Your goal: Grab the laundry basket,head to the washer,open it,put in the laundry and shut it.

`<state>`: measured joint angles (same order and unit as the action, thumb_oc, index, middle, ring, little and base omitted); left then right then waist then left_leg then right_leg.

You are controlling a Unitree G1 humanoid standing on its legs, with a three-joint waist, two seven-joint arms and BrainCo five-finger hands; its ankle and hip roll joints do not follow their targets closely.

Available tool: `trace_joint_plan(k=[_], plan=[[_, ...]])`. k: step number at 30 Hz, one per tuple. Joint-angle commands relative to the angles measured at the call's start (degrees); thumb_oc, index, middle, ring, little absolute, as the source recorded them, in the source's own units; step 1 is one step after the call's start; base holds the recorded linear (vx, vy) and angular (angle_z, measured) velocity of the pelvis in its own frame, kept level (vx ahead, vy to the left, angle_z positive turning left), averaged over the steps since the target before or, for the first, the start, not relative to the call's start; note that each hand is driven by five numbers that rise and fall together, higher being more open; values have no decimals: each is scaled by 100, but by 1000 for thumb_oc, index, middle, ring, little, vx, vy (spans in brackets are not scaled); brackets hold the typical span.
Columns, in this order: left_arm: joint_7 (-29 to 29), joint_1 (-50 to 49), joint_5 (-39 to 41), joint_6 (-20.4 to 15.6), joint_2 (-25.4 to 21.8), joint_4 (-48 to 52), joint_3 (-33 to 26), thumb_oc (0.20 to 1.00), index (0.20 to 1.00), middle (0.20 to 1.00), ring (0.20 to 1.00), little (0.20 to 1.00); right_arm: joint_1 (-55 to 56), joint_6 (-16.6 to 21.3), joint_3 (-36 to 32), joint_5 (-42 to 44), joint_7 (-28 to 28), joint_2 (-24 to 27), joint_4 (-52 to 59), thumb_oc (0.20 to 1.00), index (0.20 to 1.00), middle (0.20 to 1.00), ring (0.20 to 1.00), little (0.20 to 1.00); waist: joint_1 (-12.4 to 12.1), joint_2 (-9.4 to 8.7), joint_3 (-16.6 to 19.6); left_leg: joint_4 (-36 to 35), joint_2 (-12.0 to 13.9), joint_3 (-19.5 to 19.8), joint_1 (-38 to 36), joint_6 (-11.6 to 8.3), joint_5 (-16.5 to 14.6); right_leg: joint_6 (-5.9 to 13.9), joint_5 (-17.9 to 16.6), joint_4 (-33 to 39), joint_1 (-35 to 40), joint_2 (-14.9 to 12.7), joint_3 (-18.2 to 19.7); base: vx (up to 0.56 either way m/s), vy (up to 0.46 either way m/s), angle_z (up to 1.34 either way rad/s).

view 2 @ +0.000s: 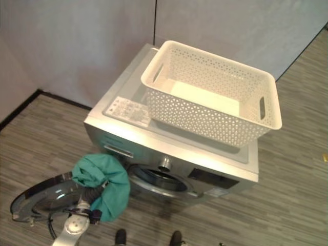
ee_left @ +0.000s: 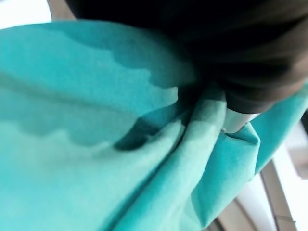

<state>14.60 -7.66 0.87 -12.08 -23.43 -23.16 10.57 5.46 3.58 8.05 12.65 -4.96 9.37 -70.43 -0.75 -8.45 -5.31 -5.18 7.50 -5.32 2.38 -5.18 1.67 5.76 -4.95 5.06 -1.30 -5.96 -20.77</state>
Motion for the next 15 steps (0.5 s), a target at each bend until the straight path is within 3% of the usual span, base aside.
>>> trace_joint_plan(k=[1, 8, 12, 14, 15], plan=[[-60, 88, -169, -276, -156, 155, 34, 200, 200, 200, 200, 200, -165, 17, 114, 54, -137, 74, 119, 1000, 1000, 1000, 1000, 1000, -95, 24, -17, 18, -70, -372, 238, 205, -107, 149, 678, -6, 277, 57, 294, 0, 0, 0], [-639, -471, 18, -239, -248, 343, 258, 200, 200, 200, 200, 200, -237, 83, 132, 231, -155, 136, 538, 1000, 1000, 1000, 1000, 1000, -123, 63, -140, 18, -60, -480, 272, 246, -132, 152, 624, -6, 108, 61, 487, -35, 2, -13], [-664, -143, -31, -265, -255, 80, 605, 200, 200, 200, 200, 200, -321, 95, 216, 148, -251, 239, 742, 1000, 1000, 1000, 1000, 1000, -59, 149, -285, 18, -41, -442, 378, 224, -66, 130, 611, -6, 14, 70, 448, -63, -37, -2], [-490, 752, 7, -279, 1, -650, 1231, 200, 200, 200, 200, 200, -742, 66, 556, 32, -387, 273, 696, 1000, 1000, 1000, 1000, 1000, 73, 251, -623, 18, -26, -402, 778, 216, 90, 85, 511, -34, -400, 83, 484, -272, -48, 3], [-486, 768, 6, -287, 9, -665, 1235, 200, 200, 200, 200, 200, -752, 67, 551, 33, -387, 275, 692, 1000, 1000, 1000, 1000, 1000, 73, 256, -621, 18, -25, -400, 790, 216, 93, 84, 509, -36, -412, 84, 482, -267, -44, 5]])
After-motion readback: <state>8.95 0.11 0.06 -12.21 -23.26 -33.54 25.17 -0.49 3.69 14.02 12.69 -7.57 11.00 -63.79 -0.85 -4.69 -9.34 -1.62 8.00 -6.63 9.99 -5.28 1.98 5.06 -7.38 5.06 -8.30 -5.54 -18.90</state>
